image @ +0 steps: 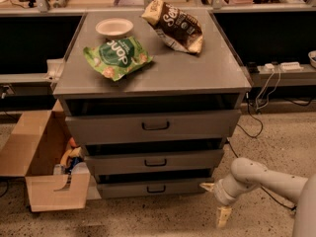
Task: Open bottom drawer
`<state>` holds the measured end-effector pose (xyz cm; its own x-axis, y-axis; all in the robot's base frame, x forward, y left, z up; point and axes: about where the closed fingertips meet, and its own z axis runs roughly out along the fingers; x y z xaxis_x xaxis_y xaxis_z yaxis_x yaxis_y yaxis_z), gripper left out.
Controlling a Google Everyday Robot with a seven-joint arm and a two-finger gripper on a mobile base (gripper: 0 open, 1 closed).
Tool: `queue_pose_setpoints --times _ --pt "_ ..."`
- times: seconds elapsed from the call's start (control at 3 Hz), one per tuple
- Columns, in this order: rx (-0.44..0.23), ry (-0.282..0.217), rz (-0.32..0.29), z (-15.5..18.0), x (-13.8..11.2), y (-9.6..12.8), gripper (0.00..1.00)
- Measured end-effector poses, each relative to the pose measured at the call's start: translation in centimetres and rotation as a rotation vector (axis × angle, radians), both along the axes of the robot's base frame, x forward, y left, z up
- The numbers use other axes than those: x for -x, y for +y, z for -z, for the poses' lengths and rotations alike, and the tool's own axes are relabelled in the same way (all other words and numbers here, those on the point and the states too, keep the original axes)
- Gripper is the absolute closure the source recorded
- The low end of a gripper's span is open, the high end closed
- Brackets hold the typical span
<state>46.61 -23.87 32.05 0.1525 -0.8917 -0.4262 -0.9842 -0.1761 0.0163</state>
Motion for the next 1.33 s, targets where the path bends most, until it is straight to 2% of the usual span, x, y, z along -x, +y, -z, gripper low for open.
queue_pose_setpoints --times 0.67,1.33 --pt "-0.022 -0.111 -0.036 8.2 -4.6 -0.1 0.0" --pt "-0.069 -0.226 -0.029 13.0 -9.8 0.0 0.0"
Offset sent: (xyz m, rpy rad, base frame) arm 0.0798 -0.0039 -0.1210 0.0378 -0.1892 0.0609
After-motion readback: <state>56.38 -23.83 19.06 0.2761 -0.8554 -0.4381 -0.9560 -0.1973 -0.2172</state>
